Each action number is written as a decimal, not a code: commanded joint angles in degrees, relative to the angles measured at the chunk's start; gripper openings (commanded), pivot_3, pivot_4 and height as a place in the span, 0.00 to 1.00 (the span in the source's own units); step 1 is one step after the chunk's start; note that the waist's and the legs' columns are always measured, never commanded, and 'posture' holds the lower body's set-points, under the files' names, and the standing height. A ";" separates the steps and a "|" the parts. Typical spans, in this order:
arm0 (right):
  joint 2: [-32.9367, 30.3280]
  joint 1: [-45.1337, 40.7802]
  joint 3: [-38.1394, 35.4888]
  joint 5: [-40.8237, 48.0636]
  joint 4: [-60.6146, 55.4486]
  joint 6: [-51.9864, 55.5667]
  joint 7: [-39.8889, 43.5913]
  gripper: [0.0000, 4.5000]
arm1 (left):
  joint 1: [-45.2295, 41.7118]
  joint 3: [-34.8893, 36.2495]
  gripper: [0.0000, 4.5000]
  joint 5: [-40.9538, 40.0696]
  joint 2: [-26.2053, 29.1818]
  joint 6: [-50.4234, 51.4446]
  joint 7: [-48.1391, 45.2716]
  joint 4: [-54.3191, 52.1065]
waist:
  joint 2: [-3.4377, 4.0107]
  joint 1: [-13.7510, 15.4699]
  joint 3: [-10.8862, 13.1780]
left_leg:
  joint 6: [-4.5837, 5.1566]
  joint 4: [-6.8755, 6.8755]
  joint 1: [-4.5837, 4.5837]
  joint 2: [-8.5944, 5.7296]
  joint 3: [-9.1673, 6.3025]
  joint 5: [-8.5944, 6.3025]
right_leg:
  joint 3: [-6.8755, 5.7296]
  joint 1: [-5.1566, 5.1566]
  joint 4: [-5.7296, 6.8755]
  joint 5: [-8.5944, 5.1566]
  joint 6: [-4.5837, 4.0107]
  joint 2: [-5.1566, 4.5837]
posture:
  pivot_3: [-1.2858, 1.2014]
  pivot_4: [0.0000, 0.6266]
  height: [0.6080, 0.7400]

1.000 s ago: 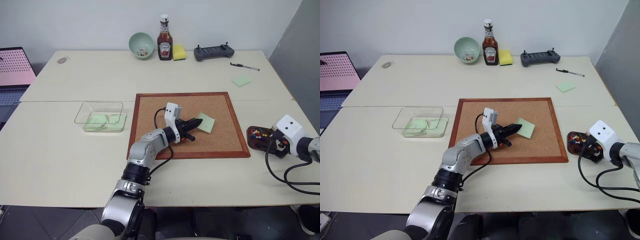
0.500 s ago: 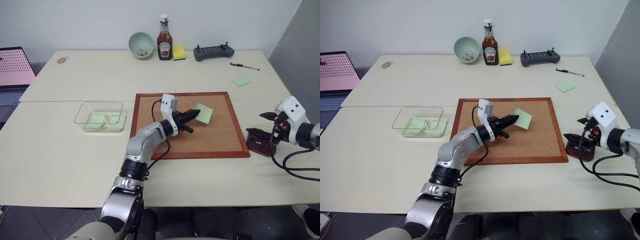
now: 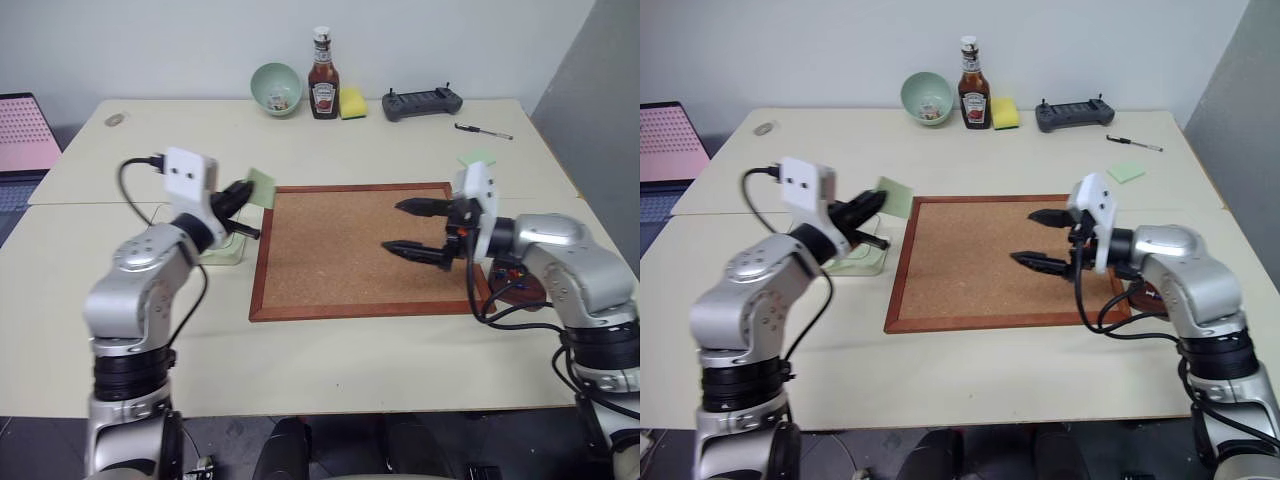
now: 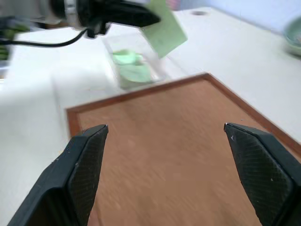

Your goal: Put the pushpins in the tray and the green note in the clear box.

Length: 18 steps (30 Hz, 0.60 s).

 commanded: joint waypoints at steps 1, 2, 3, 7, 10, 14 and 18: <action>2.80 -2.72 2.61 -1.45 1.31 -2.67 1.35 0.93 | 1.46 2.84 0.00 3.37 4.76 -1.19 1.37 -0.28 | 0.00 0.32 0.00 | 0.00 -0.01 -0.01 0.00 -0.01 0.00 | -0.01 0.00 -0.02 0.00 0.00 0.00 | 0.52 0.24 1.00; 3.51 -3.13 3.17 -1.55 1.67 -2.86 1.60 0.93 | 1.89 3.07 0.00 3.89 5.67 -1.59 1.47 0.37 | -0.02 0.56 0.01 | 0.00 0.00 -0.01 -0.01 -0.01 0.00 | -0.01 -0.01 -0.02 0.00 0.00 -0.01 | 0.52 0.24 1.00; 4.28 -3.57 3.70 -1.75 2.02 -3.11 1.82 0.93 | 2.17 3.41 0.00 4.25 6.20 -1.78 1.67 1.15 | -0.03 0.72 0.01 | 0.00 0.00 -0.02 0.00 -0.02 0.00 | -0.03 -0.01 -0.03 0.00 -0.01 -0.01 | 0.52 0.24 1.00; 7.01 -4.75 5.68 -2.75 3.18 -3.85 1.70 0.93 | 3.44 2.71 0.00 6.90 7.95 -4.55 1.85 5.45 | -0.02 0.78 0.01 | 0.00 -0.02 -0.02 0.00 0.01 0.00 | -0.01 -0.06 -0.02 0.01 -0.01 -0.01 | 0.52 0.24 1.00; 8.26 -5.07 6.58 -3.36 3.50 -4.27 1.42 0.93 | 3.52 1.50 0.00 8.83 8.50 -6.84 1.95 8.14 | -0.02 0.77 0.01 | 0.00 -0.03 -0.03 0.02 0.00 0.00 | -0.03 -0.10 0.00 0.01 -0.02 0.00 | 0.52 0.24 1.00; 10.04 -5.34 7.03 -3.93 3.16 -3.92 0.76 0.93 | 4.10 0.41 0.00 9.44 8.03 -6.58 1.25 9.44 | -0.02 0.76 0.01 | 0.00 -0.03 -0.05 0.02 0.02 -0.01 | -0.02 -0.13 0.01 0.01 -0.03 -0.01 | 0.52 0.24 1.00; 10.55 -5.25 7.05 -4.26 2.86 -3.62 0.73 0.94 | 4.75 -0.25 0.08 9.65 7.68 -6.04 1.13 8.62 | -0.02 0.71 0.01 | 0.00 -0.03 -0.05 0.02 0.02 -0.01 | -0.02 -0.15 0.04 0.02 -0.03 0.00 | 0.52 0.24 1.00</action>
